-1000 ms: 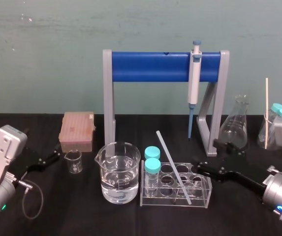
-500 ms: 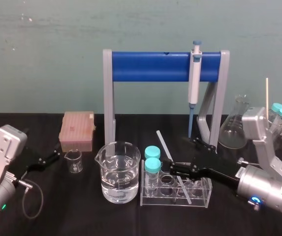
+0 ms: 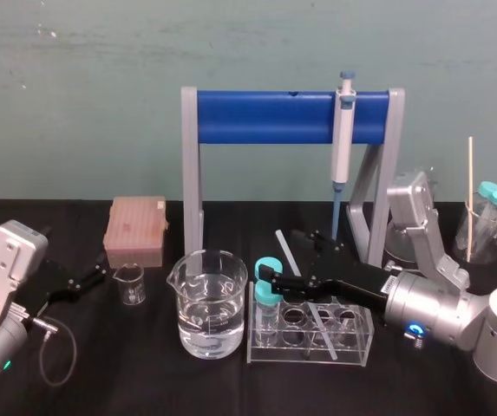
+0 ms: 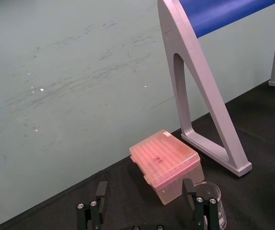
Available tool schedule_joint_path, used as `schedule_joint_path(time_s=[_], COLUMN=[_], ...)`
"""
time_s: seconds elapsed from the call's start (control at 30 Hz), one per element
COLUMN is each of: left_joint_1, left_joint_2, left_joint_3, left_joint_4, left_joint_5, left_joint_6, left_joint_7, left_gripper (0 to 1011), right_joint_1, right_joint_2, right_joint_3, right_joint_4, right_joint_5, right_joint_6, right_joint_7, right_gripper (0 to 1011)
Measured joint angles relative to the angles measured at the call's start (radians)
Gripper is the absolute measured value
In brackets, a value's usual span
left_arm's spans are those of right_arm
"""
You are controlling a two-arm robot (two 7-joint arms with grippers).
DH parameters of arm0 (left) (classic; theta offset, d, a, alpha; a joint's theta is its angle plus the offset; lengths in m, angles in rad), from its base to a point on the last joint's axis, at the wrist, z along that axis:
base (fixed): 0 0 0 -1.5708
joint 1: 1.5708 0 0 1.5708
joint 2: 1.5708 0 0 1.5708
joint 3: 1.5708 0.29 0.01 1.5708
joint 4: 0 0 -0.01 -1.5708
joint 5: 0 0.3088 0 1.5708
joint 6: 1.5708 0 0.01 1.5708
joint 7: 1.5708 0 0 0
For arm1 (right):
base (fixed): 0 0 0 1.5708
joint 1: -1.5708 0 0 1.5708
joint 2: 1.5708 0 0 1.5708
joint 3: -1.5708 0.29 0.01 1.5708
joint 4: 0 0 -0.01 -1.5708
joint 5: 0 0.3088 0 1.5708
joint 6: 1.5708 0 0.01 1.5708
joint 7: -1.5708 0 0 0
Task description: Pick up the stirring rod with one hand, then place it down.
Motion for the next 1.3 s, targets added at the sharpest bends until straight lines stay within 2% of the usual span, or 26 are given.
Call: schedule_joint_path(time_s=[0.23,0.5,0.6,0.73,0.97,1.07,1.2,1.3], left_joint_1=[0.000,0.000,0.000,0.000,0.000,0.000,0.000,0.000], left_joint_2=[0.000,0.000,0.000,0.000,0.000,0.000,0.000,0.000], left_joint_3=[0.000,0.000,0.000,0.000,0.000,0.000,0.000,0.000], left_joint_4=[0.000,0.000,0.000,0.000,0.000,0.000,0.000,0.000], left_joint_5=[0.000,0.000,0.000,0.000,0.000,0.000,0.000,0.000], left_joint_6=[0.000,0.000,0.000,0.000,0.000,0.000,0.000,0.000], left_joint_7=[0.000,0.000,0.000,0.000,0.000,0.000,0.000,0.000], left_gripper=[1000,1000,1000,1000,1000,1000,1000,1000], right_joint_1=[0.024,0.023,0.023,0.022,0.022,0.021,0.021,0.021], right_joint_2=[-0.019,-0.018,-0.018,-0.018,-0.017,-0.017,-0.017,-0.017], right_joint_3=[-0.012,-0.011,-0.011,-0.010,-0.010,-0.009,-0.009,-0.009], right_joint_4=[0.034,0.033,0.033,0.032,0.031,0.031,0.030,0.030], right_joint_5=[-0.012,-0.010,-0.008,-0.007,-0.006,-0.006,-0.006,-0.006], right_joint_6=[-0.005,-0.005,-0.005,-0.005,-0.005,-0.005,-0.005,-0.005], right_joint_7=[0.006,0.006,0.006,0.006,0.006,0.006,0.006,0.006], right_gripper=[1003,1003,967,885,650,594,425,343])
